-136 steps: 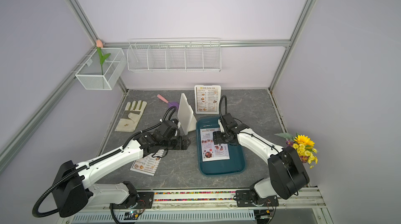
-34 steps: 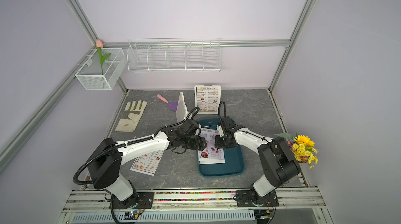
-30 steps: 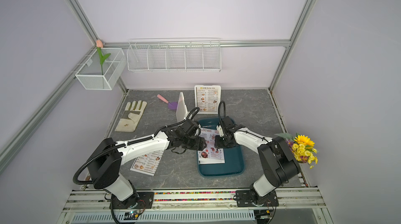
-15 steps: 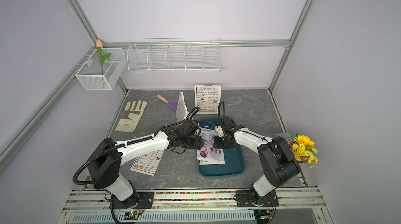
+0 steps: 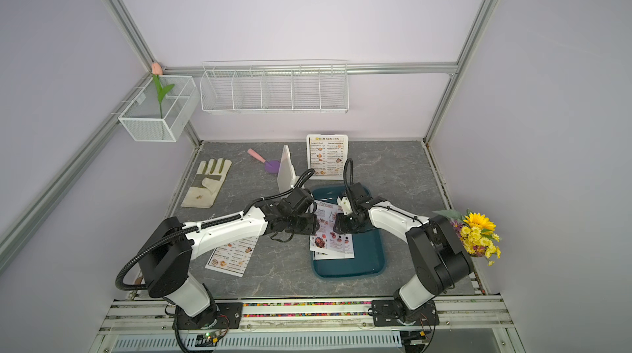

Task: Replace the menus in the menu holders
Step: Pick up the menu from the storage box.

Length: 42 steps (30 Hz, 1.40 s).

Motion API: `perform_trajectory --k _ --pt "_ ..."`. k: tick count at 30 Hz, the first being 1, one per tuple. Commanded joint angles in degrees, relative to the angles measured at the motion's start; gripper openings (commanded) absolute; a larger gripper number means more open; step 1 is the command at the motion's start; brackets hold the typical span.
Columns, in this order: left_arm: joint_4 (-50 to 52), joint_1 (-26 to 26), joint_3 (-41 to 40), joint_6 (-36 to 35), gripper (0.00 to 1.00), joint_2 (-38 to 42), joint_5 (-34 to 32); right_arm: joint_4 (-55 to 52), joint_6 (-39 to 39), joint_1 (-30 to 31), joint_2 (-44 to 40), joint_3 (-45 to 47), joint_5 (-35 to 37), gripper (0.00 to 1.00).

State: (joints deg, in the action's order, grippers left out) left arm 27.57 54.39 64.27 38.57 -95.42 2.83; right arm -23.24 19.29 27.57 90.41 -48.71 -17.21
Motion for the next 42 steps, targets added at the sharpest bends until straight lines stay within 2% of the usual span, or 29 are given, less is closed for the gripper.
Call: perform_trajectory --k 1,6,10,15,22,37,42 --pt "0.39 0.37 -0.15 1.17 0.44 -1.41 -0.78 1.01 0.09 0.33 -0.41 1.14 -1.60 0.39" --pt "0.12 0.63 -0.45 1.95 0.41 -1.75 -1.74 2.47 0.36 0.37 0.11 2.12 -1.42 0.38" --pt "0.26 0.67 -0.90 2.30 0.33 -1.24 -2.27 3.16 0.82 0.37 0.56 2.35 -1.72 0.38" --pt "1.80 0.64 -0.57 1.81 0.31 -0.19 -3.39 2.70 0.63 0.38 -0.12 2.48 -0.99 0.40" --pt "3.22 0.63 -0.99 1.92 0.21 0.49 -5.09 2.56 0.64 0.37 -0.65 2.30 -0.65 0.41" --pt "6.08 0.72 0.51 0.76 0.19 2.79 -5.68 2.48 0.50 -0.46 -0.39 2.82 2.17 0.48" --pt "6.97 0.74 0.22 0.25 0.12 2.60 -6.23 1.91 0.09 -1.25 -1.61 3.18 2.85 0.48"
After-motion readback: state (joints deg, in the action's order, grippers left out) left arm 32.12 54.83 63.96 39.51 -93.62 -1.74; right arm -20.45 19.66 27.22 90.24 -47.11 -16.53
